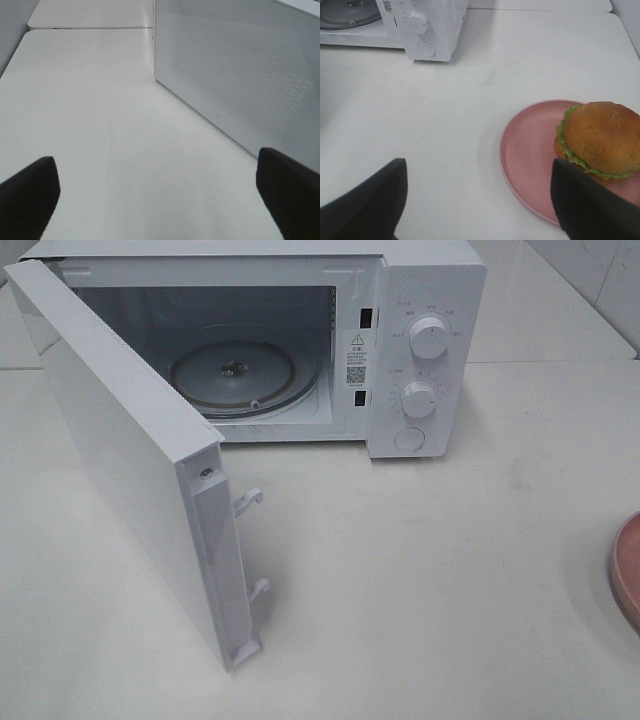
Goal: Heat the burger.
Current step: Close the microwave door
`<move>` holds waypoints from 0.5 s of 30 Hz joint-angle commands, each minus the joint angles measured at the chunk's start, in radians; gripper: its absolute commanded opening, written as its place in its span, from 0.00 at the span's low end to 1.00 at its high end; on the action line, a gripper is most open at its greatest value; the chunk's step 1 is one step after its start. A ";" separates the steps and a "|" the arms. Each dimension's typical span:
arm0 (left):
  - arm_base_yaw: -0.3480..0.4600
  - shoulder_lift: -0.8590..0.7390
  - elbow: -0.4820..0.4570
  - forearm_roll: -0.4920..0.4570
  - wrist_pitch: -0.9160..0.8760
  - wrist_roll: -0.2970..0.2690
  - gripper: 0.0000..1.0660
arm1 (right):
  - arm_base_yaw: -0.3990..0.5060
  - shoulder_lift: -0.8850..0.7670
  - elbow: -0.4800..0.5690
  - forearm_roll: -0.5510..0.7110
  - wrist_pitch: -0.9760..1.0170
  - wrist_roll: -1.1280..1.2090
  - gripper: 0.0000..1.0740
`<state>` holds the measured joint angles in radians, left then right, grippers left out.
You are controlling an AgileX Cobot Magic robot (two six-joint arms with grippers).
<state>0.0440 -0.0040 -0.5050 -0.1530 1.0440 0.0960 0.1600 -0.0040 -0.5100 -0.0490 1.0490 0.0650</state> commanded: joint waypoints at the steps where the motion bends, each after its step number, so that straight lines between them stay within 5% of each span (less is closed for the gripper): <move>1: 0.004 -0.021 0.003 -0.005 -0.007 -0.004 0.94 | -0.005 -0.027 0.004 0.000 -0.010 -0.012 0.71; 15: 0.004 0.014 -0.022 -0.018 -0.042 -0.014 0.93 | -0.005 -0.027 0.004 0.000 -0.010 -0.012 0.71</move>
<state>0.0440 -0.0030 -0.5070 -0.1550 1.0410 0.0920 0.1600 -0.0040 -0.5100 -0.0490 1.0490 0.0650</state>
